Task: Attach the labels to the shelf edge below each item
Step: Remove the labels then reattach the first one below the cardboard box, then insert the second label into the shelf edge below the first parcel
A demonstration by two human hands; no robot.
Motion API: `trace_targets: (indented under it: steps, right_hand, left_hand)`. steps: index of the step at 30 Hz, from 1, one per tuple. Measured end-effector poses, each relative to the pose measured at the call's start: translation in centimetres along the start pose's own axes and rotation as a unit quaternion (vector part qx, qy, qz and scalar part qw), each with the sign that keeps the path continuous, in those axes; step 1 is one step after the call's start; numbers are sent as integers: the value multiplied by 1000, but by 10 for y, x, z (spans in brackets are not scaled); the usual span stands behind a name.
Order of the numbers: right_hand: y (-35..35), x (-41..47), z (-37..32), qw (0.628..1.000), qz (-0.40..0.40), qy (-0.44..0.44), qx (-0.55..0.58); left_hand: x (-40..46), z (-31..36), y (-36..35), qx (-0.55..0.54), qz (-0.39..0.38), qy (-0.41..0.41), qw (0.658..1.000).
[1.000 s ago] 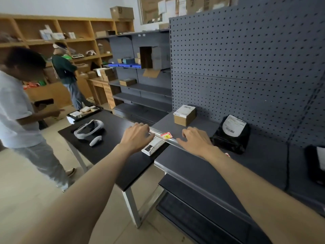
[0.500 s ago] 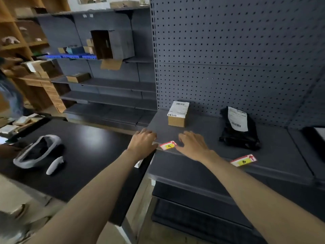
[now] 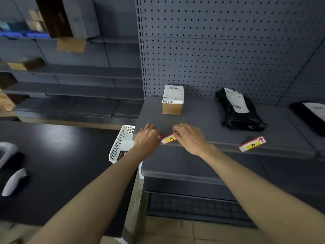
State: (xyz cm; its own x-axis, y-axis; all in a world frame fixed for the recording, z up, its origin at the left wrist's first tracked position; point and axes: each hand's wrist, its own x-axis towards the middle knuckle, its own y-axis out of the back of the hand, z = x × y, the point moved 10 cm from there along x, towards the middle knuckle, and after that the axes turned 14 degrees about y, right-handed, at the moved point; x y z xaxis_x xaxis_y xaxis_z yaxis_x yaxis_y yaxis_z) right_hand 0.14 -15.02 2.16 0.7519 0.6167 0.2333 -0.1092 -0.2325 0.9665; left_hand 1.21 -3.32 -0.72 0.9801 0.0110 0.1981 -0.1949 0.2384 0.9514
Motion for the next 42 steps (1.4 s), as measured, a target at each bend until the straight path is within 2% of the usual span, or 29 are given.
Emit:
trace_targets:
  steps: [5, 9, 15, 24, 27, 36, 42]
  right_hand:
    - [1, -1, -1, 1000, 18, 5, 10]
    - [3, 1, 0, 999, 49, 11, 5]
    - [-8, -7, 4, 999, 47, -1, -17]
    - [-13, -11, 6, 999, 26, -12, -23]
    - [2, -21, 18, 999, 30, -21, -21]
    - [64, -102, 103, 994, 24, -82, -65]
    - [88, -162, 159, 990, 9, -113, -79]
  left_hand:
    - [0, 9, -2, -10, 23, -49, 998]
    - [1, 16, 2, 29, 32, -104, 994]
    - [3, 19, 3, 71, 25, -136, 988]
    - [5, 21, -1, 75, 1, -109, 991]
    - [4, 31, 8, 28, -7, -100, 995]
    - [2, 145, 17, -26, 4, -120, 992]
    - [-10, 233, -4, -19, -1, -144, 989]
